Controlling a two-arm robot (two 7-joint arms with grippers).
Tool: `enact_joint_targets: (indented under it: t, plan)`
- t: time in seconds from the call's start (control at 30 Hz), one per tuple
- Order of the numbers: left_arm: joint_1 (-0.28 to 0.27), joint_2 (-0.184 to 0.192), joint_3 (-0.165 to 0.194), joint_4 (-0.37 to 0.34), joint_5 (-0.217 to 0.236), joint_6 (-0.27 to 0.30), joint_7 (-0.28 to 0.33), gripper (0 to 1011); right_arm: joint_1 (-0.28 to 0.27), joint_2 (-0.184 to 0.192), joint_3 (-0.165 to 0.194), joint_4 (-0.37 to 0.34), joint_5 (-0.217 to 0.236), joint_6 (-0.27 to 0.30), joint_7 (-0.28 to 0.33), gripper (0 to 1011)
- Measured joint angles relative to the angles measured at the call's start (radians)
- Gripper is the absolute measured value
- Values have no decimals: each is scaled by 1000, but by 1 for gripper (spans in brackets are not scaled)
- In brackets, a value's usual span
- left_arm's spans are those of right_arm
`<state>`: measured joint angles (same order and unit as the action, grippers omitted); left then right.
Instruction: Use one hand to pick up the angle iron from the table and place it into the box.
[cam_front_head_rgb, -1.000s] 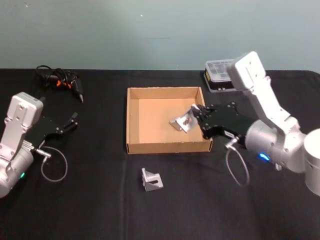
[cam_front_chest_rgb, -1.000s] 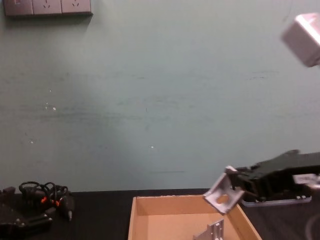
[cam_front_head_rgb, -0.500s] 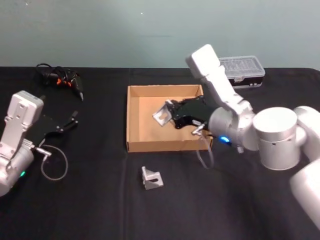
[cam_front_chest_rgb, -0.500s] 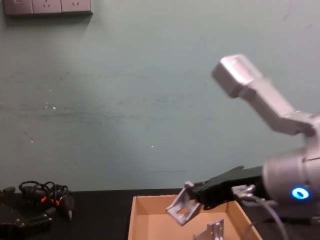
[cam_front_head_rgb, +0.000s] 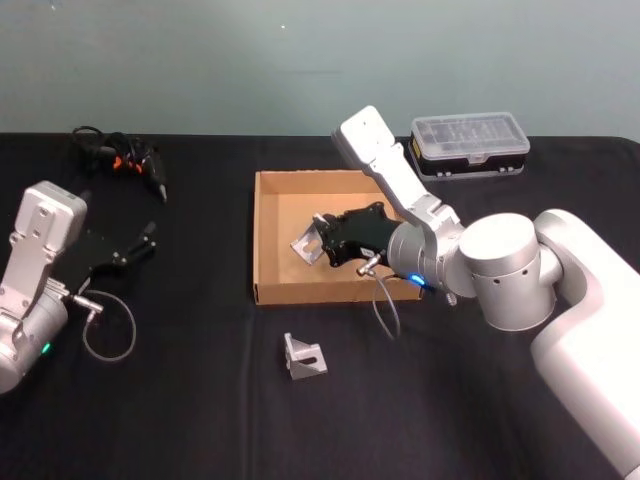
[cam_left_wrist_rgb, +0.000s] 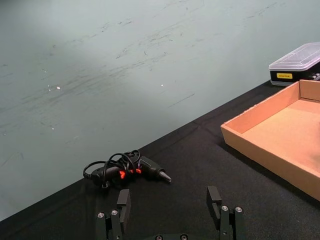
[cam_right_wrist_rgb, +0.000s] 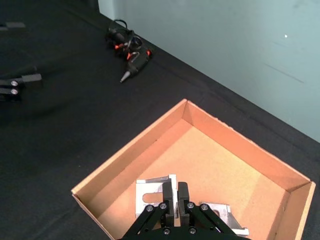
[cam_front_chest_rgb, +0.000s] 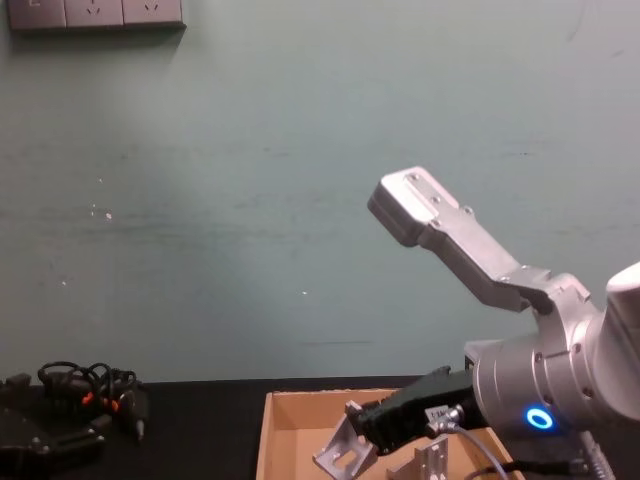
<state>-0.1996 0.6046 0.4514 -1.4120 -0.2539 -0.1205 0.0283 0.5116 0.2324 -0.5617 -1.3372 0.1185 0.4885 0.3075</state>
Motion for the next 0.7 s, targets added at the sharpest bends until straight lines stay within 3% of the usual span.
enact_joint_targets:
  t: [0.53, 0.7]
  plan:
    - [0, 0, 0, 0, 0, 0, 0, 1000, 9, -26, 14, 60, -40, -10, 17, 62]
    - [0, 0, 0, 0, 0, 0, 0, 1000, 8, -34, 23, 67, -47, -16, 23, 172]
